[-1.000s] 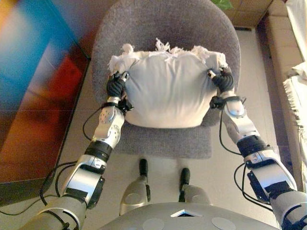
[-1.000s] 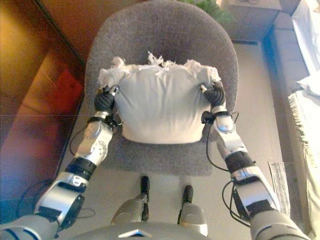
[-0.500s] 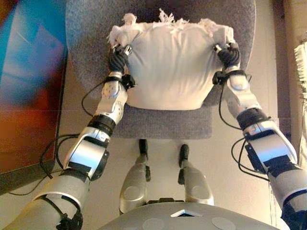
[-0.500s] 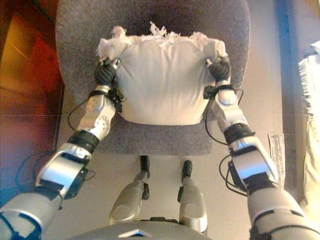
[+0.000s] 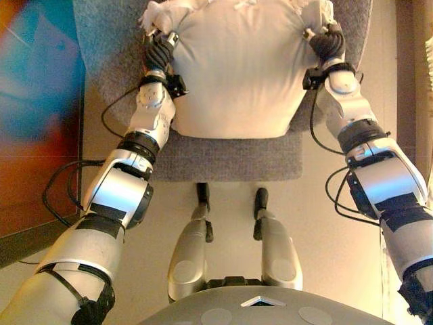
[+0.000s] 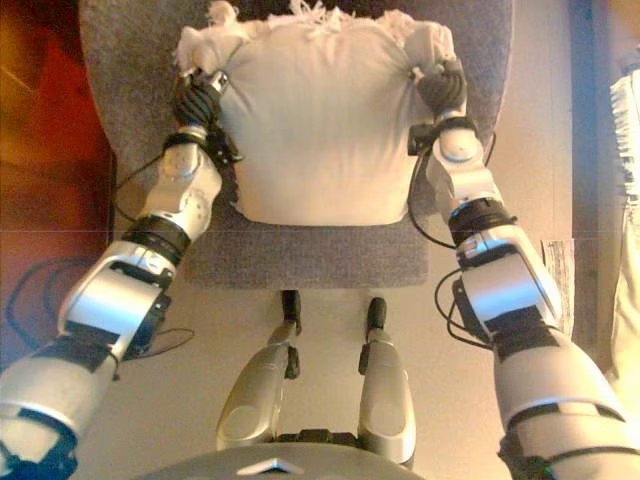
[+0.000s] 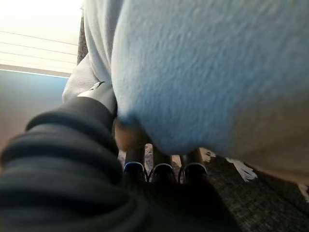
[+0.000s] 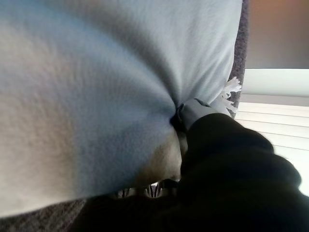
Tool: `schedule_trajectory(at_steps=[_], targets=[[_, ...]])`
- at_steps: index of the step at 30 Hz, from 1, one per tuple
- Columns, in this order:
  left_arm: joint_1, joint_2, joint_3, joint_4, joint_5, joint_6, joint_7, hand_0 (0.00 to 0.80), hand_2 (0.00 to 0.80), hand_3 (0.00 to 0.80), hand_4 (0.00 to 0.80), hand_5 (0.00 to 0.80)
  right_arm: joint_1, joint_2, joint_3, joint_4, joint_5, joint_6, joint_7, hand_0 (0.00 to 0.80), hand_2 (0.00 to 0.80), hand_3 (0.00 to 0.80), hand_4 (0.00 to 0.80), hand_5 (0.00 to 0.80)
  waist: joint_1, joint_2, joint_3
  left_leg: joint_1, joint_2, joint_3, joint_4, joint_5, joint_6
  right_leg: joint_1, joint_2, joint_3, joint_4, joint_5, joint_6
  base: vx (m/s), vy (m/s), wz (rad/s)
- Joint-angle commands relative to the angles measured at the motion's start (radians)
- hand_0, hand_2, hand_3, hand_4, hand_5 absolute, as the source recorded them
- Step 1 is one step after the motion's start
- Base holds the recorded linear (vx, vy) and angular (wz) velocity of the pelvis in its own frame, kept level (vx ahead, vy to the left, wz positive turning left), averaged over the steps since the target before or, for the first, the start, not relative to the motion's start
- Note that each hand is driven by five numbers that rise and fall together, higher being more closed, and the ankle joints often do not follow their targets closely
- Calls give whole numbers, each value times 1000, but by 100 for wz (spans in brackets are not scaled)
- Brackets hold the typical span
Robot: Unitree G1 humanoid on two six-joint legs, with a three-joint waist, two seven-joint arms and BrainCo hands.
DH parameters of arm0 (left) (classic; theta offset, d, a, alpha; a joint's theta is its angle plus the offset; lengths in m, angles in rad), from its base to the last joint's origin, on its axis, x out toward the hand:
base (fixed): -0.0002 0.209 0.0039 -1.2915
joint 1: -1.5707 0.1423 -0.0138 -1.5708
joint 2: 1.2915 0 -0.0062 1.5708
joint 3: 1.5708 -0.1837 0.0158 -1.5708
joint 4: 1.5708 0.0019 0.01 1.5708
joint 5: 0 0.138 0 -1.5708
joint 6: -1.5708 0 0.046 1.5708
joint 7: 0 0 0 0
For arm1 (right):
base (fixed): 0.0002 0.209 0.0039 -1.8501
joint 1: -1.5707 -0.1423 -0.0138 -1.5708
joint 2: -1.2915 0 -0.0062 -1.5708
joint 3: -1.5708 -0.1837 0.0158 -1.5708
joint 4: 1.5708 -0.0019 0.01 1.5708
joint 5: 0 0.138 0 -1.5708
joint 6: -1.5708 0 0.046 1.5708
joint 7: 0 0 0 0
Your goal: Pick up the cushion and take it to the sofa
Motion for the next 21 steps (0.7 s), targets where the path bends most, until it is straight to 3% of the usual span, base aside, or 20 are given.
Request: schedule_trajectory(at_steps=[1,2,4,6,9,10,11,21], targets=[[-153,-36,-67,73,-11,-16,-8,800,800,800,800,800,-141,-8,75,16,2,-12,-1,345,345,345,345,345,-10,-11,26,-55,-8,-2,169,-165,-39,-85,-43,57,-44,81,56,0,0,0],[-158,-34,-68,74,-14,-20,-3,800,800,800,800,800,-147,-8,78,16,2,-18,-9,0,0,0,0,0,-10,-11,28,-58,-8,-2,169,-164,-40,-87,-42,57,-44,81,55,8,-10,-3],[-165,-27,-71,68,-10,-37,6,800,800,800,800,800,-155,-6,83,2,4,-39,-21,0,0,0,0,0,-11,-10,36,-64,-7,-5,169,-162,-41,-96,-39,59,-40,81,53,1,-4,-2],[-171,-21,-70,61,-14,-52,7,605,605,605,605,605,-161,-10,85,-16,-8,-47,-33,0,0,0,0,0,-12,-6,46,-68,-7,-3,167,-160,-42,-101,-38,57,-39,80,51,-5,2,-2],[-184,-14,-74,59,-21,-65,21,467,467,467,467,467,-166,-14,90,-27,-1,-65,-32,0,0,0,0,0,-14,-3,56,-71,-8,-2,170,-161,-43,-104,-37,53,-37,78,50,-6,3,-1],[-188,-11,-75,60,-32,-69,27,276,276,276,276,276,-169,-16,94,-32,2,-67,-36,0,0,0,0,0,-15,-3,58,-73,-8,-2,171,-160,-44,-107,-36,52,-36,78,49,0,0,0],[-191,-8,-71,62,-38,-78,33,0,0,0,0,0,-169,-15,93,-35,-1,-73,-37,0,0,0,0,0,-15,-3,60,-74,-7,-1,173,-161,-44,-108,-36,52,-35,77,49,0,0,0],[-188,21,-69,-32,7,-157,50,0,0,0,0,0,-152,-42,78,-129,-8,-130,-81,0,0,0,0,0,-13,1,61,-77,-9,5,173,-168,-50,-107,-40,33,-36,64,46,0,0,0]])
